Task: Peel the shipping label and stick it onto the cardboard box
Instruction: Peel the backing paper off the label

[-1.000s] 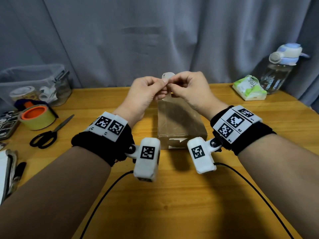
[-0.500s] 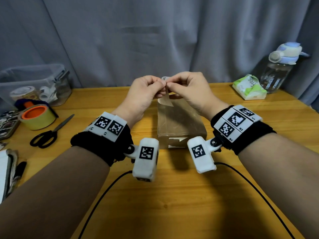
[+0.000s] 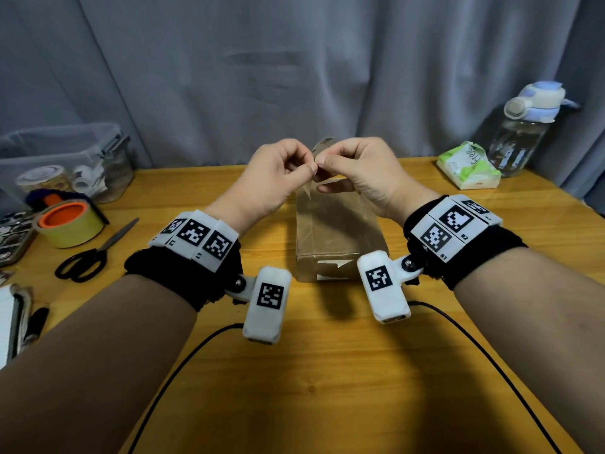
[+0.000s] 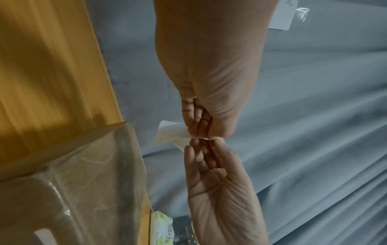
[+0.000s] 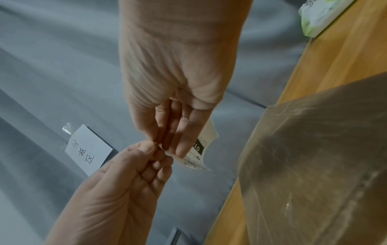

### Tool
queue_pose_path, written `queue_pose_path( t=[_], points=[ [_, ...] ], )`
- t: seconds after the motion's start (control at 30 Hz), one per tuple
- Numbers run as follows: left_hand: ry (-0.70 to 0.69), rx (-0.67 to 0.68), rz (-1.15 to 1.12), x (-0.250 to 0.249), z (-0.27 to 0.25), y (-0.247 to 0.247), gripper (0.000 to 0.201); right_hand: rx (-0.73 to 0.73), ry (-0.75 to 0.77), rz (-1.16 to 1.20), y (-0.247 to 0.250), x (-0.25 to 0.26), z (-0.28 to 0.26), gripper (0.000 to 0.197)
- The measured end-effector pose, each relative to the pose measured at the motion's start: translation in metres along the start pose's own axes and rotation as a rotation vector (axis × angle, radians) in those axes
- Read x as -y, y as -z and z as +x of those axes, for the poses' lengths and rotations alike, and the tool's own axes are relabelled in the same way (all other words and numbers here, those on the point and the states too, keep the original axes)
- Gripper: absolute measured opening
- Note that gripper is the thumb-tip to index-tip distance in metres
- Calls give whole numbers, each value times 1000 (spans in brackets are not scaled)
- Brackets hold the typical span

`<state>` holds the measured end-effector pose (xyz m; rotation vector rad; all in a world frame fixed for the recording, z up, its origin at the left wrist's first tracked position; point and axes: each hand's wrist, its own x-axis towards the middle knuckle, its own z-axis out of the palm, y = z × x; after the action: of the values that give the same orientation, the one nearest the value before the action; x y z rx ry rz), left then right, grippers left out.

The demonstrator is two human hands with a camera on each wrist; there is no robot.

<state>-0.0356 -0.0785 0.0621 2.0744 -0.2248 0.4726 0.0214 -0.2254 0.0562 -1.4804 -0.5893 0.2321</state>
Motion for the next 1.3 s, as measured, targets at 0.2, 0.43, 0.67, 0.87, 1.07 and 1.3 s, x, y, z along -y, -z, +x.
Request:
queue_pose_path(
  t=[0.2, 0.43, 0.67, 0.87, 1.07, 1.3],
  points=[
    [-94, 0, 196, 5, 3, 1, 2, 41, -46, 50, 1, -1, 0, 11],
    [-89, 31, 124, 4, 2, 2, 1, 38, -63, 103, 2, -1, 0, 10],
    [-14, 9, -122, 5, 0, 3, 4, 44, -5, 125, 2, -5, -3, 13],
    [12, 39, -147, 6, 1, 2, 5, 28, 45, 81, 2, -7, -1, 9],
    [-4, 68, -193, 4, 2, 3, 12, 44, 40, 161, 2, -5, -1, 8],
    [13, 55, -180, 4, 2, 0, 5, 15, 63, 86, 1, -3, -4, 8]
  ],
)
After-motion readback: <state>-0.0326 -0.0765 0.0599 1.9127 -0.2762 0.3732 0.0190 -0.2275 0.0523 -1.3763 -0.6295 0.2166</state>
